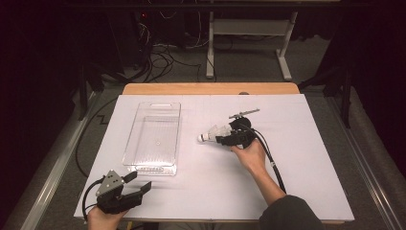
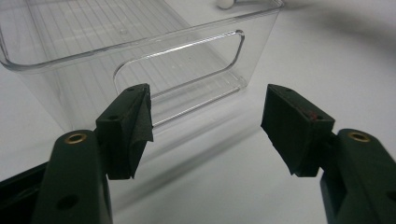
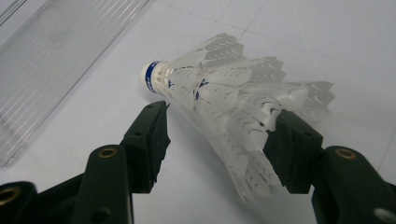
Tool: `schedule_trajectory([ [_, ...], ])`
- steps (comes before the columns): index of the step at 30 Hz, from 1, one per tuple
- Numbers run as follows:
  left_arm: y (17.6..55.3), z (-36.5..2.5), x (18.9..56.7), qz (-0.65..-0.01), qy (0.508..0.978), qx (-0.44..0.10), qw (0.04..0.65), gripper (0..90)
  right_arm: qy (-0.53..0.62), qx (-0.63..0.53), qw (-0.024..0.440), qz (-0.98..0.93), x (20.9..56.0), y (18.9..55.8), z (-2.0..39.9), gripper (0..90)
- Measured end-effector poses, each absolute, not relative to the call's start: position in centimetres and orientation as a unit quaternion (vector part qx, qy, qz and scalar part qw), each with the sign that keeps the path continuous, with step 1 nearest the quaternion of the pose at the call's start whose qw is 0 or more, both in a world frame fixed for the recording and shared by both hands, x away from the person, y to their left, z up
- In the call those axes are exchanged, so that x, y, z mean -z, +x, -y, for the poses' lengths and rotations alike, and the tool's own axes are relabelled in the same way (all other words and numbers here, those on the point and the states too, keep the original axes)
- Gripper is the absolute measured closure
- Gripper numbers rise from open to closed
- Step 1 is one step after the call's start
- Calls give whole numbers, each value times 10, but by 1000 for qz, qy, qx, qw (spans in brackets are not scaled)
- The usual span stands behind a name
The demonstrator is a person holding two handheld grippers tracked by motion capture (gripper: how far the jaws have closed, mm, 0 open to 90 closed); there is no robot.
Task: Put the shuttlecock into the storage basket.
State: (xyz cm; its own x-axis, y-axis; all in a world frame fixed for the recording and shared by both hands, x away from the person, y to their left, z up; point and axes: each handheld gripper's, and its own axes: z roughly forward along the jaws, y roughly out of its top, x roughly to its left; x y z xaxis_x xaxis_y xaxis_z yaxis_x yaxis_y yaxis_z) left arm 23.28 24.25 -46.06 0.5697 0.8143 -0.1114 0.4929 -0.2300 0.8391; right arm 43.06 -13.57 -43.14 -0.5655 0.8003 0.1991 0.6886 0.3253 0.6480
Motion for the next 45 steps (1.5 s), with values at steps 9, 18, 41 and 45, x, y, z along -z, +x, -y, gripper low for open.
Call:
schedule_trajectory([
  [9,233,-242,461,-427,764,-178,449,342,466,-356,83,-806,435,434,132,431],
  [18,233,-242,461,-426,765,-178,449,343,475,-354,85,-801,440,438,129,433],
  [41,233,-241,461,-424,766,-176,450,346,469,-365,92,-799,442,439,124,674],
  [45,233,-242,461,-424,766,-175,450,346,466,-364,88,-801,442,439,123,709],
])
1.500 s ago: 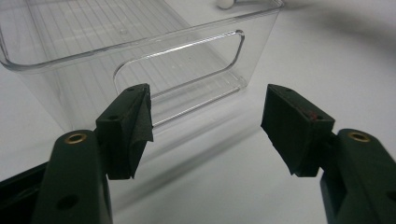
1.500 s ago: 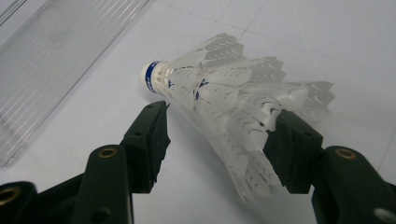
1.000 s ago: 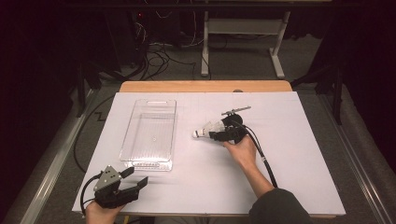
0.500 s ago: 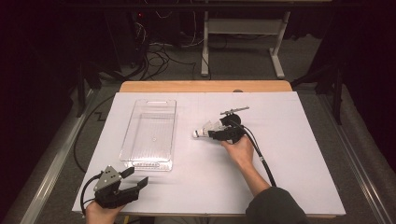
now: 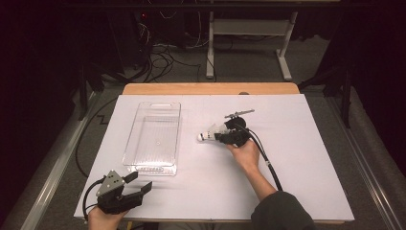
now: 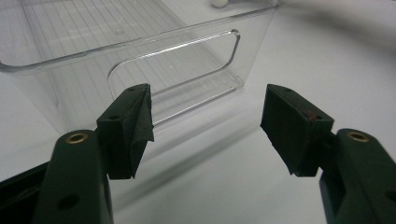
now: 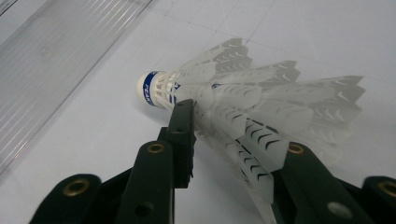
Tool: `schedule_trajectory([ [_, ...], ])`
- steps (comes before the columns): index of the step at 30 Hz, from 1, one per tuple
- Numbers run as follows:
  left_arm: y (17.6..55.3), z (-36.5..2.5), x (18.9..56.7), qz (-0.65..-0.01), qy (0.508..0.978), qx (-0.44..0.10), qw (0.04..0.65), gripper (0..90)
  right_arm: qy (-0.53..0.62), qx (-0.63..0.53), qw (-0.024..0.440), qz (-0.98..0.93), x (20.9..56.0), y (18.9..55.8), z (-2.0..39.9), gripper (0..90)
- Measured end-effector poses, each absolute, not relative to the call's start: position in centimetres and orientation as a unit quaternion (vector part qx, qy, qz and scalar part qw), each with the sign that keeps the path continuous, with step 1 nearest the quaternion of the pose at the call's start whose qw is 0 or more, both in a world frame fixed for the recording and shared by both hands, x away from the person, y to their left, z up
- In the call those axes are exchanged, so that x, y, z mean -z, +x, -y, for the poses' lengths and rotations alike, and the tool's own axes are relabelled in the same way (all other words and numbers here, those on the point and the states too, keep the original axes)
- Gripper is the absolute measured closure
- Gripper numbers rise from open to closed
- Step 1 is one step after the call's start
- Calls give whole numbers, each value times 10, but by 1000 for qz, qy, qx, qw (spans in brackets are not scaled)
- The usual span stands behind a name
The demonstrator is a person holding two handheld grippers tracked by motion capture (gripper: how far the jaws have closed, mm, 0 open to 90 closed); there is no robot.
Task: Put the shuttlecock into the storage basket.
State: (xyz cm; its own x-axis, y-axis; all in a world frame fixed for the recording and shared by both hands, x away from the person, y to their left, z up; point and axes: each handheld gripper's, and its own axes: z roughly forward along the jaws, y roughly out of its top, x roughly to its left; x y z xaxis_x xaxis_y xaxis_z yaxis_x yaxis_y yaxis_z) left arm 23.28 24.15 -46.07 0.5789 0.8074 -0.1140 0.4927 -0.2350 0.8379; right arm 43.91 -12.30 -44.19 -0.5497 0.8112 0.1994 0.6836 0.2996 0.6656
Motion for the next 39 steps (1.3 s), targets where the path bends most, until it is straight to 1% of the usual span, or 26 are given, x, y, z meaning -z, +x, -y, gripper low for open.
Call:
schedule_trajectory([
  [14,233,-241,461,-423,767,-172,450,348,449,-364,90,-811,438,437,122,832],
  [22,233,-241,461,-422,769,-172,449,348,445,-365,88,-813,438,437,122,859],
  [26,233,-241,461,-420,772,-174,445,349,440,-364,98,-815,437,435,120,872],
  [39,233,-240,461,-417,775,-178,440,349,434,-370,96,-816,436,435,121,884],
])
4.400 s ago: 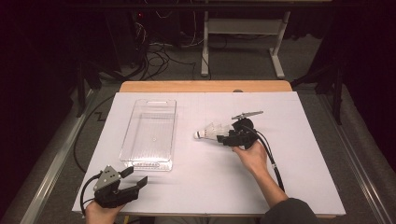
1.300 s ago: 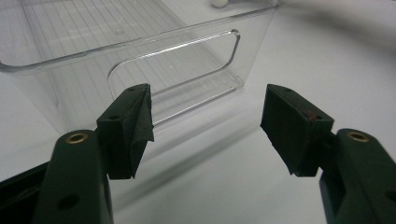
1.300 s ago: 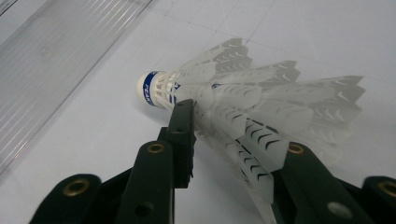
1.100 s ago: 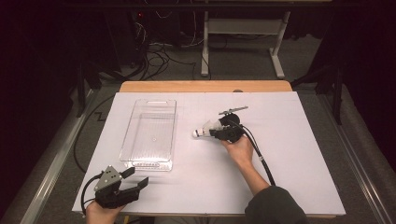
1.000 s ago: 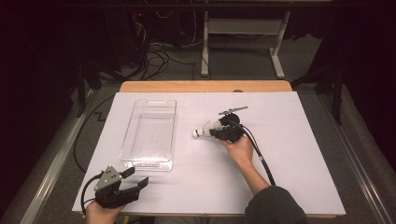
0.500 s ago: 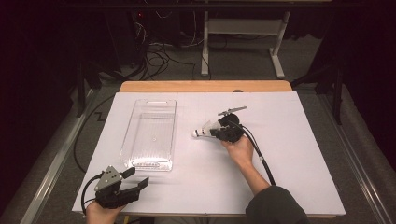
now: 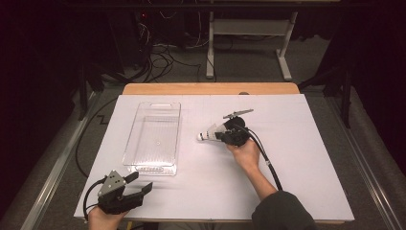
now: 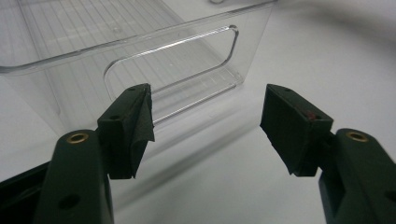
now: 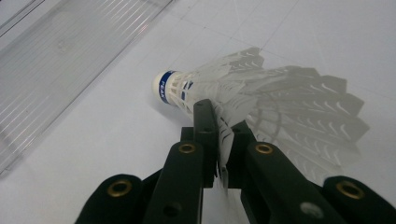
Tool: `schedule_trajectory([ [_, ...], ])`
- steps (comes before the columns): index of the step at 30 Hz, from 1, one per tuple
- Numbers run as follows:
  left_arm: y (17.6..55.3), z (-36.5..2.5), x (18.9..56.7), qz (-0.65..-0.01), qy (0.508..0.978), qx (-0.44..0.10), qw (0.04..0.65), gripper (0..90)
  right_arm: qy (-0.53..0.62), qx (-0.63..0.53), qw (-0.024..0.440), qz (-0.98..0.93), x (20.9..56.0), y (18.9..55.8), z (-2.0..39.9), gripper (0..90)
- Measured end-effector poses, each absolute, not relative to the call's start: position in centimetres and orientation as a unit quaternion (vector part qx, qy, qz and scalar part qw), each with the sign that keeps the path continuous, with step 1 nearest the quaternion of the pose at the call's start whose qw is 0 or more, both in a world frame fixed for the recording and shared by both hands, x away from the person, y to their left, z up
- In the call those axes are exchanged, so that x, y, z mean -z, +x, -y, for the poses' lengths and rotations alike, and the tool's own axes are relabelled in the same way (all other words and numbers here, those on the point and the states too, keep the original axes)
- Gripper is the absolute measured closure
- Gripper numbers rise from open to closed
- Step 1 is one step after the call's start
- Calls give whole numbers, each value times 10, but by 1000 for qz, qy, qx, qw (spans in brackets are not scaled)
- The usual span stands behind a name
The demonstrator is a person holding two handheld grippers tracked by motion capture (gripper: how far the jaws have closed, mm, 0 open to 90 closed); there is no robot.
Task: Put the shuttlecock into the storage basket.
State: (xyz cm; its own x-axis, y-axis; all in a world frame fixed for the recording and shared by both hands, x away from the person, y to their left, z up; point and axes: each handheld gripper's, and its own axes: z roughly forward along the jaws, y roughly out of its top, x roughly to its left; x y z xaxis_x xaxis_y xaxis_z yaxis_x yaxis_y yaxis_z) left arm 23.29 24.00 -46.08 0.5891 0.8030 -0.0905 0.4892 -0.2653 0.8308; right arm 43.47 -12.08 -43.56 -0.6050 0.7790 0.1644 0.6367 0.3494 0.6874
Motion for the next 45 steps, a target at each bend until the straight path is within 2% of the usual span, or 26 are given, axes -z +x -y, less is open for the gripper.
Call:
schedule_trajectory([
  [45,234,-249,459,-426,766,-182,446,349,425,-386,89,-814,412,430,126,886],
])
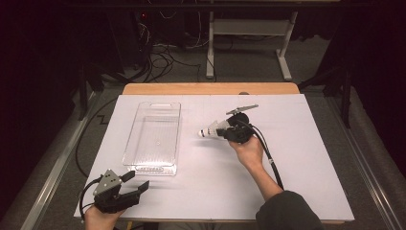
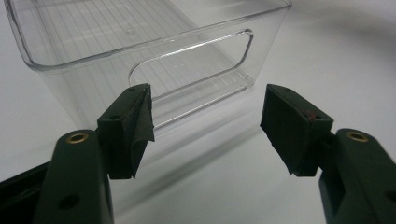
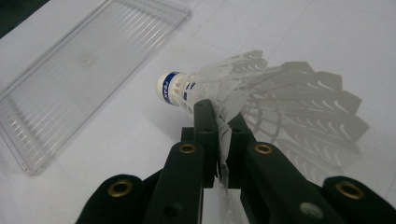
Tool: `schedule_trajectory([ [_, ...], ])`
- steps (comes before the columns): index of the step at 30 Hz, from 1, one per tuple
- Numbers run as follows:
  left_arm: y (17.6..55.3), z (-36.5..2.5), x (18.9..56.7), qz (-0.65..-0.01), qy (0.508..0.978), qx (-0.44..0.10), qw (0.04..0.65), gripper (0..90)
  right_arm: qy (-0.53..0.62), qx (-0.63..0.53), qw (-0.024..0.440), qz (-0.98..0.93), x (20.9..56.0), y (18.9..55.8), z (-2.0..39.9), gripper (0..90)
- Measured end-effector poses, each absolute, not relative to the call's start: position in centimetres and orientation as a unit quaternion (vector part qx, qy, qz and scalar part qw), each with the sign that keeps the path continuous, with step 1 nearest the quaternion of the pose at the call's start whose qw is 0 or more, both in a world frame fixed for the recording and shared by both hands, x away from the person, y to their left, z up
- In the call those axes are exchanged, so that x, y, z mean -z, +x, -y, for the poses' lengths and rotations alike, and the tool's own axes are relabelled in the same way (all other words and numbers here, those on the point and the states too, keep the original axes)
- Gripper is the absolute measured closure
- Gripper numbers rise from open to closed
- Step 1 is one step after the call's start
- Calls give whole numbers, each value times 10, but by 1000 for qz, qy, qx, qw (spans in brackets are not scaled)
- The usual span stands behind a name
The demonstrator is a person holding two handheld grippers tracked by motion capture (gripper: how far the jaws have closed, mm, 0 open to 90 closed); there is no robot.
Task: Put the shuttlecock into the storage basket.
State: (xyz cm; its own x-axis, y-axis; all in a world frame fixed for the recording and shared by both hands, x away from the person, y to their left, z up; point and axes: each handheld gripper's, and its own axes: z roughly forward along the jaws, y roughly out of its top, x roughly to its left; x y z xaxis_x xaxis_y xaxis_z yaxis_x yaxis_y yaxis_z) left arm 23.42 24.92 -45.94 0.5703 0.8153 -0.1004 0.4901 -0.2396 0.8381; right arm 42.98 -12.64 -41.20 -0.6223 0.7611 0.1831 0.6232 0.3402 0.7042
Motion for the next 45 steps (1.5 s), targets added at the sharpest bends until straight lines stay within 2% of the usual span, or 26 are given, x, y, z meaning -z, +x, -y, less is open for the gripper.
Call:
schedule_trajectory([
  [45,235,-250,459,-421,769,-184,444,349,396,-405,96,-818,386,428,99,891],
])
